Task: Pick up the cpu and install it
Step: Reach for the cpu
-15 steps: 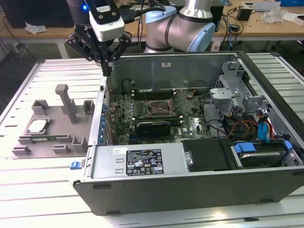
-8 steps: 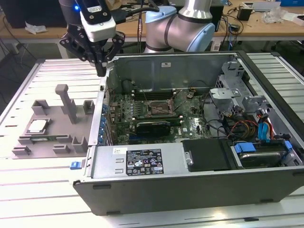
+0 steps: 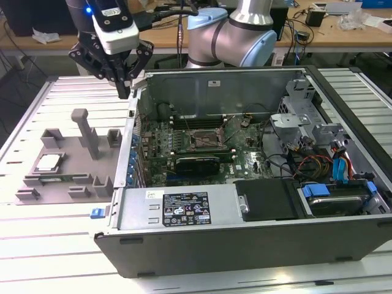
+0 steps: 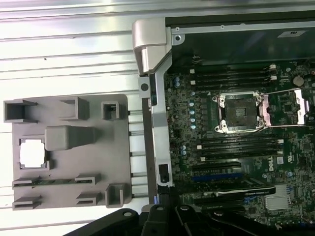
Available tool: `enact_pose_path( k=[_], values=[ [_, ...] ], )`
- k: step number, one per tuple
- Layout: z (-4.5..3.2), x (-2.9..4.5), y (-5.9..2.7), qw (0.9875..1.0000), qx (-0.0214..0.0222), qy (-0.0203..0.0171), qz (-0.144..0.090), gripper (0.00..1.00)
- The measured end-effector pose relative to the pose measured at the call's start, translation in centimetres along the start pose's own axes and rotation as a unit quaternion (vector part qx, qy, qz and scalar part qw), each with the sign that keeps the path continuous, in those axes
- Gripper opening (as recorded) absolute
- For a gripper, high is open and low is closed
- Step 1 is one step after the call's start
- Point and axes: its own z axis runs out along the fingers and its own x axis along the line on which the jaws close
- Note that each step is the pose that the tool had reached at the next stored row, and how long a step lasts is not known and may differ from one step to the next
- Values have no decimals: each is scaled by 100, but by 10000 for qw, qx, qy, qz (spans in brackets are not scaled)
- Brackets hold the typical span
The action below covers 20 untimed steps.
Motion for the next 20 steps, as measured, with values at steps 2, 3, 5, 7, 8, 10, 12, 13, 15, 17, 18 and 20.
enact_pose_path(
  k=[2,3,5,7,8,10,12,13,15,17,18,20],
  values=[
    [-1,33,-2,10000,0,0,0,11],
    [-1,44,-3,10000,0,0,0,11],
    [-3,89,-7,10000,0,0,0,11],
    [-3,115,-9,10000,0,-1,0,11],
    [-3,127,-10,10000,0,-1,0,11],
    [2,151,-11,10000,-1,-1,0,11],
    [14,190,-15,10000,0,-1,0,11],
    [19,206,-17,10000,0,-1,0,11],
    [38,277,-23,10000,0,-1,0,11],
    [48,321,-26,10000,0,-2,-1,11],
    [52,351,-29,10000,0,-3,-1,11],
    [61,431,-35,10000,0,-5,0,11]
  ],
)
